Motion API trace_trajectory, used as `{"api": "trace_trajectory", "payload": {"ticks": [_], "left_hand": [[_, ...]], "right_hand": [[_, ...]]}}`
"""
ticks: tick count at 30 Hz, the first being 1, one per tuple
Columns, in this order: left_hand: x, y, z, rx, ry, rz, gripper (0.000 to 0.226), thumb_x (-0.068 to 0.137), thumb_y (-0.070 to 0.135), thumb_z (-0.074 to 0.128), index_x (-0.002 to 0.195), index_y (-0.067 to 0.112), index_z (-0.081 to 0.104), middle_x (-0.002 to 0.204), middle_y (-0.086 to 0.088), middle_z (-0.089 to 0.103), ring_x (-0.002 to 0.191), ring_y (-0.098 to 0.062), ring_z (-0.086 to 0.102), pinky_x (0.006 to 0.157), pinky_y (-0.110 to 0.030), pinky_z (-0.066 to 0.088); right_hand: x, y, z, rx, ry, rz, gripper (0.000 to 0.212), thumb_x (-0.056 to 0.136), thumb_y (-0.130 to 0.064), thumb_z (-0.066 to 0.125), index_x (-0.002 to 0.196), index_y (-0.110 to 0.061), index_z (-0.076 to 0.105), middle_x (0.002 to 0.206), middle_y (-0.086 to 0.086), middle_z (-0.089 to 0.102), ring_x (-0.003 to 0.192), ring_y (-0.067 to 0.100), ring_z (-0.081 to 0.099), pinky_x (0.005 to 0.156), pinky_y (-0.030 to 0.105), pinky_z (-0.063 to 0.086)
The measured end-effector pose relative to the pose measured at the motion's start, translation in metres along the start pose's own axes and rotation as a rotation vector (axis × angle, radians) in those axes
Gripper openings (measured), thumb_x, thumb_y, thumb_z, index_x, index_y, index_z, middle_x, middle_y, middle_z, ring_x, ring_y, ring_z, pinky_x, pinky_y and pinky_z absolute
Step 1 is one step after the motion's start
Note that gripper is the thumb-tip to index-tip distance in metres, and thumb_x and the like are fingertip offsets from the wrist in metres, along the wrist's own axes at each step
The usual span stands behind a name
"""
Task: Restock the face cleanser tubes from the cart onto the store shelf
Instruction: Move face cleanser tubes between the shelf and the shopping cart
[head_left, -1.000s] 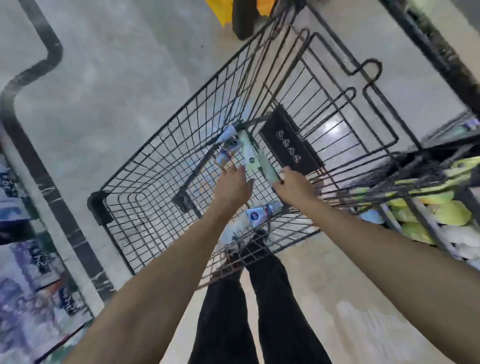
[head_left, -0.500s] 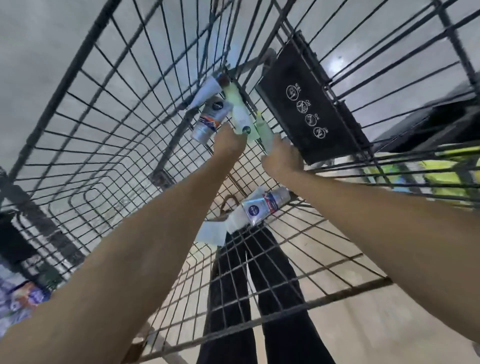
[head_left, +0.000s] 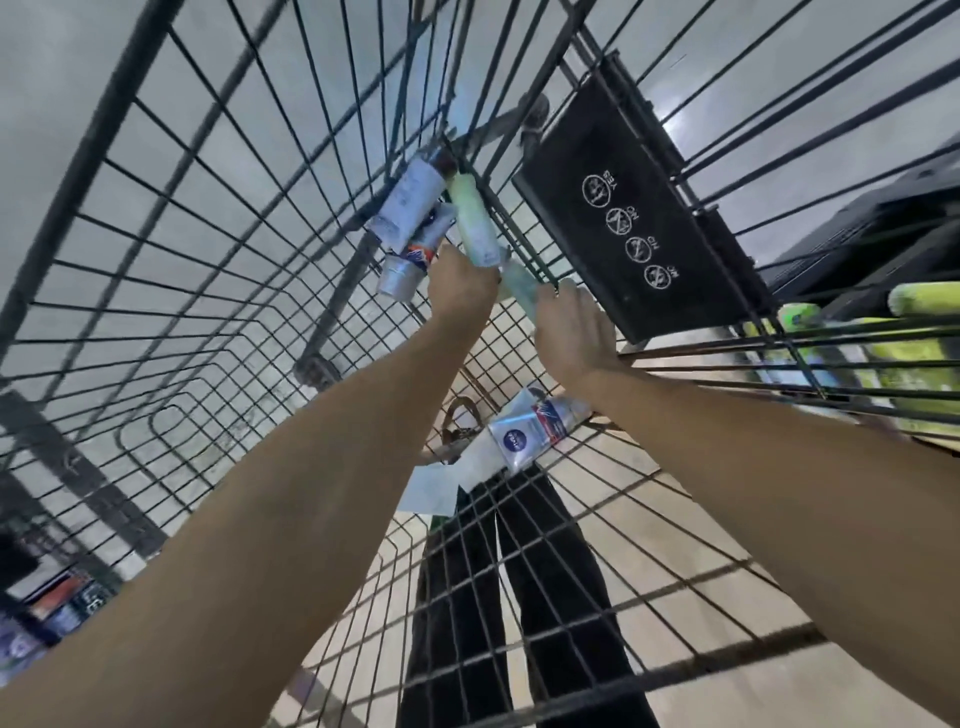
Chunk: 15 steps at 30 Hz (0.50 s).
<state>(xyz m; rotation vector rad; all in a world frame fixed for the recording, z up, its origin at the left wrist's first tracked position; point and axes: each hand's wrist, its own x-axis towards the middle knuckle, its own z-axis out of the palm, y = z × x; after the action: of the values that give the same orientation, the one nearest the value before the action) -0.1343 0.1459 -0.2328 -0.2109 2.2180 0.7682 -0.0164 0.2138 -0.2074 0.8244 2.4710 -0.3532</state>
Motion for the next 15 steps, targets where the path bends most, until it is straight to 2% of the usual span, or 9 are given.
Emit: {"api": "trace_trajectory", "payload": {"ticks": [3, 7, 9, 11, 13, 15], "left_hand": [[-0.011, -0.006, -0.008, -0.013, -0.009, 0.011, 0.024, 0.09, 0.02, 0.074, 0.105, 0.009, 0.058, 0.09, 0.0, 0.059, 0.079, -0.018, 0.058, 0.056, -0.025, 0.041], [-0.037, -0.011, -0.033, -0.089, 0.008, 0.025, 0.018, 0.087, 0.013, 0.069, 0.102, 0.006, 0.062, 0.085, -0.002, 0.062, 0.071, -0.015, 0.056, 0.055, -0.026, 0.04], [-0.054, -0.01, -0.051, -0.111, 0.026, 0.046, 0.017, 0.083, 0.01, 0.065, 0.099, 0.006, 0.065, 0.08, -0.003, 0.063, 0.066, -0.018, 0.054, 0.052, -0.026, 0.039], [-0.075, -0.008, -0.071, -0.085, 0.022, 0.086, 0.011, 0.084, 0.008, 0.065, 0.095, 0.007, 0.067, 0.076, -0.003, 0.065, 0.06, -0.016, 0.054, 0.048, -0.023, 0.043], [-0.101, -0.006, -0.094, -0.059, 0.004, 0.144, 0.016, 0.086, 0.012, 0.071, 0.101, 0.01, 0.071, 0.08, -0.001, 0.071, 0.064, -0.015, 0.062, 0.056, -0.032, 0.057], [-0.135, 0.001, -0.119, -0.117, -0.026, 0.196, 0.019, 0.087, 0.014, 0.076, 0.105, 0.013, 0.073, 0.08, 0.007, 0.071, 0.068, -0.012, 0.066, 0.066, -0.034, 0.061]], "right_hand": [[-0.009, -0.002, -0.004, 0.04, -0.033, 0.008, 0.029, 0.095, -0.006, 0.058, 0.124, -0.009, 0.058, 0.122, 0.013, 0.06, 0.115, 0.033, 0.059, 0.085, 0.045, 0.052], [-0.032, -0.005, -0.021, 0.269, -0.095, 0.096, 0.025, 0.092, -0.021, 0.069, 0.115, -0.015, 0.062, 0.111, 0.008, 0.064, 0.1, 0.032, 0.064, 0.074, 0.038, 0.048], [-0.046, -0.006, -0.035, 0.484, -0.118, 0.175, 0.024, 0.088, -0.022, 0.07, 0.111, -0.017, 0.064, 0.106, 0.006, 0.067, 0.094, 0.03, 0.065, 0.071, 0.036, 0.048], [-0.062, -0.007, -0.055, 0.794, -0.133, 0.274, 0.028, 0.084, -0.019, 0.069, 0.111, -0.02, 0.066, 0.106, 0.005, 0.071, 0.096, 0.028, 0.067, 0.075, 0.038, 0.055], [-0.08, -0.007, -0.085, 1.042, -0.137, 0.337, 0.038, 0.087, -0.012, 0.068, 0.124, -0.022, 0.065, 0.114, 0.004, 0.071, 0.099, 0.024, 0.067, 0.068, 0.029, 0.052], [-0.104, -0.004, -0.118, 1.248, -0.164, 0.351, 0.043, 0.095, -0.004, 0.064, 0.133, -0.023, 0.059, 0.116, 0.003, 0.068, 0.097, 0.019, 0.063, 0.056, 0.02, 0.049]]}}
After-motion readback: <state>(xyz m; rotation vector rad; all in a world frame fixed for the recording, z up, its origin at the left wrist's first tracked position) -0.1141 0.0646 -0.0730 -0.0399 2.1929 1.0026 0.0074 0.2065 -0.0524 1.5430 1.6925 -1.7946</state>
